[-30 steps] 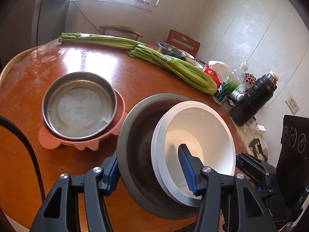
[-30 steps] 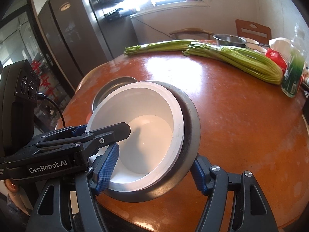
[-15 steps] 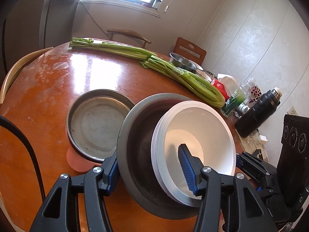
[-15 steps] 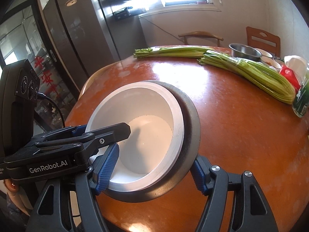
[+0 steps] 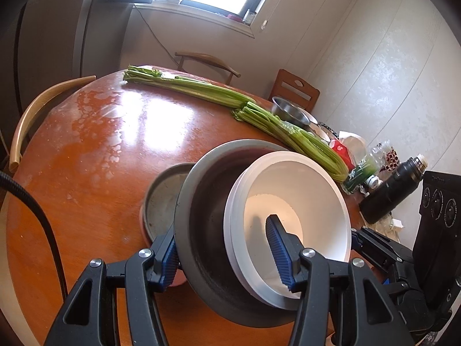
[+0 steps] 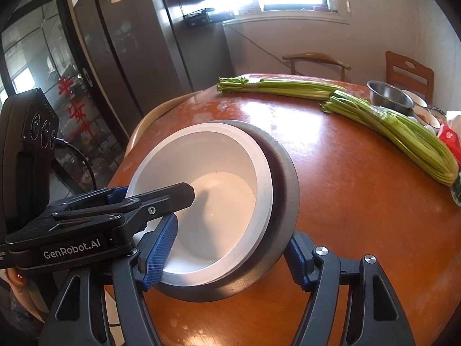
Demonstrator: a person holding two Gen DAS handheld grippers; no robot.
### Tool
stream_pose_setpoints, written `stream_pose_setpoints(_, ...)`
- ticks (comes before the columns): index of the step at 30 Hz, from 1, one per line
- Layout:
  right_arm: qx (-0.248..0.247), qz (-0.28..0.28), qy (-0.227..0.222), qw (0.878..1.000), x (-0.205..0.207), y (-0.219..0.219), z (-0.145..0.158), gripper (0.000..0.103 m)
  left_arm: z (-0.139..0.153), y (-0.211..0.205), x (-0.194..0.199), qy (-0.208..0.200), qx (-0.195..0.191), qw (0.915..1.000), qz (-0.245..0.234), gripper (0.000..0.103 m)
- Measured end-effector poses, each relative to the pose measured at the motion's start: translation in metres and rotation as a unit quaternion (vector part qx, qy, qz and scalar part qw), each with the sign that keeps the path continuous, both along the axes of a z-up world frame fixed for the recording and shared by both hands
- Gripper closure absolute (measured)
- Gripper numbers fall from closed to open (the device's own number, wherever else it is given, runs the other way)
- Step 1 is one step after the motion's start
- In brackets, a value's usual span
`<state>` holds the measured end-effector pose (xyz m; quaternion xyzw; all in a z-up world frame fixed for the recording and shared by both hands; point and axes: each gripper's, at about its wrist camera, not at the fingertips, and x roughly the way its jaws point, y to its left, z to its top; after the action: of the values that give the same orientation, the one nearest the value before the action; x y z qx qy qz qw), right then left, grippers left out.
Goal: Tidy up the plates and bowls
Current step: 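Lift the silver bowl with cups and carry it over the pink pig plate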
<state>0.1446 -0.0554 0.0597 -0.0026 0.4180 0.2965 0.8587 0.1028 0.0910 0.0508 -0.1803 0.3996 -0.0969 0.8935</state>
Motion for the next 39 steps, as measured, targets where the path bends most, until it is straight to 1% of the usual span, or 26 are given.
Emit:
stream_pose_setpoints(6,-0.004,0.012,0.002,1.0,0.013,0.013,0.0,0.031,-0.002,0.015,0.006,0.004,-0.011,0.9999,0.011,0.048)
stream_pose_setpoints(11,-0.004,0.014,0.008,1.0,0.022,0.018,-0.004,0.031,-0.006,0.018,0.016,0.009,-0.014,0.9997,0.017,0.048)
stream_pose_setpoints(23,-0.015,0.019,0.039,0.999,0.035,0.028,-0.037,0.031,-0.042,0.027,0.033,0.042,-0.025,0.9985,0.024,0.048)
stream_pose_setpoints(26,-0.016,0.02,0.046,0.999,0.037,0.029,-0.044,0.031,-0.048,0.028,0.034,0.045,-0.024,0.9984,0.026,0.048)
stream_pose_setpoints(30,-0.023,0.02,0.047,0.998,0.037,0.032,-0.049,0.031,-0.054,0.028,0.035,0.047,-0.012,0.9983,0.03,0.048)
stream_pose_setpoints(36,-0.028,0.016,0.045,0.998,0.039,0.033,-0.051,0.031,-0.055,0.026,0.036,0.046,-0.009,0.9985,0.03,0.048)
stream_pose_setpoints(39,-0.035,0.01,0.04,0.999,0.04,0.033,-0.052,0.031,-0.052,0.025,0.034,0.039,0.018,0.9981,0.043,0.048)
